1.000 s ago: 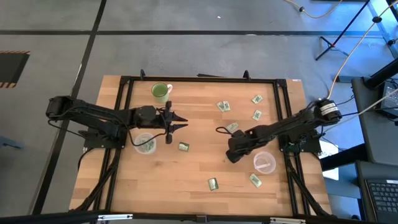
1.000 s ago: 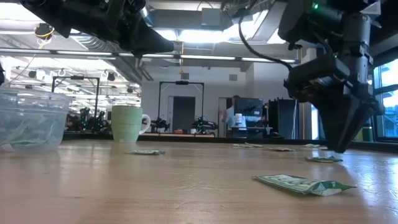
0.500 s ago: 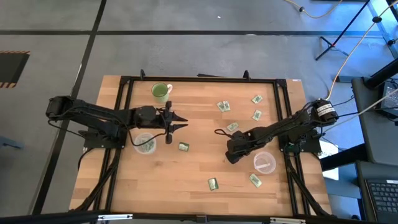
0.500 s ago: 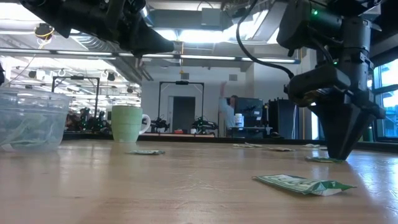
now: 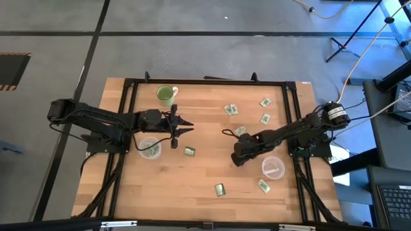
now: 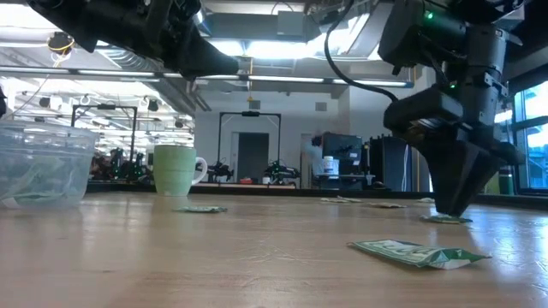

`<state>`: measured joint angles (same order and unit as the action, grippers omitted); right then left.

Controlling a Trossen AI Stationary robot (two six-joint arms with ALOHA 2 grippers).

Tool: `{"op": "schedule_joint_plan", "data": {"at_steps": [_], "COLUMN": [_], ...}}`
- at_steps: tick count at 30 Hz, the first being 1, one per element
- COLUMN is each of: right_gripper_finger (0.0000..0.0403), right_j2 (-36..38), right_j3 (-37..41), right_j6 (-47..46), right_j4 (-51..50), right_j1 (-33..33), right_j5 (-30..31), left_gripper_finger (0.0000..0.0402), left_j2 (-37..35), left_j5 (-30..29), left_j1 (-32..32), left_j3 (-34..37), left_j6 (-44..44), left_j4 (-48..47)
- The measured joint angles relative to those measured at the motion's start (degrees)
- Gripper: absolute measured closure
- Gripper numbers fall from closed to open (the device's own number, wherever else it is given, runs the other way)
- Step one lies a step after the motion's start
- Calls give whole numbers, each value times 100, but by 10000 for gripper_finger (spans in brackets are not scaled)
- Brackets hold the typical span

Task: Pick and place items into bin
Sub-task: Put the truvia packet into the right transparent bin

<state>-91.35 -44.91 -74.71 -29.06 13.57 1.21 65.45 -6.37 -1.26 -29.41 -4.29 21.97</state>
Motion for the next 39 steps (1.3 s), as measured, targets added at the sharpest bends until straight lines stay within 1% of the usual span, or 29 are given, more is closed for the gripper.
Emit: {"op": "schedule_joint_plan", "data": {"at_steps": [2,14,24,32,39], "right_gripper_finger": [309,309,309,308,314], "right_j2": [4,-18,-18,-356,-416], "right_j3": [-2,35,35,-7,-11], "right_j6": [21,39,56,168,334], "right_j4": [126,141,276,239,219], "right_j1": [6,4,6,8,21], "right_j5": [-22,-168,-180,-281,-323], "left_gripper_finger": [325,325,325,325,325], "left_j2": [0,0,0,0,0], "left_j5": [0,0,-2,-2,-2], "left_j1": [0,0,0,1,1], "left_j3": [0,0,0,0,0], "left_j6": [0,0,-2,-97,-99], "left_j4": [-2,-35,-96,-122,-122]}}
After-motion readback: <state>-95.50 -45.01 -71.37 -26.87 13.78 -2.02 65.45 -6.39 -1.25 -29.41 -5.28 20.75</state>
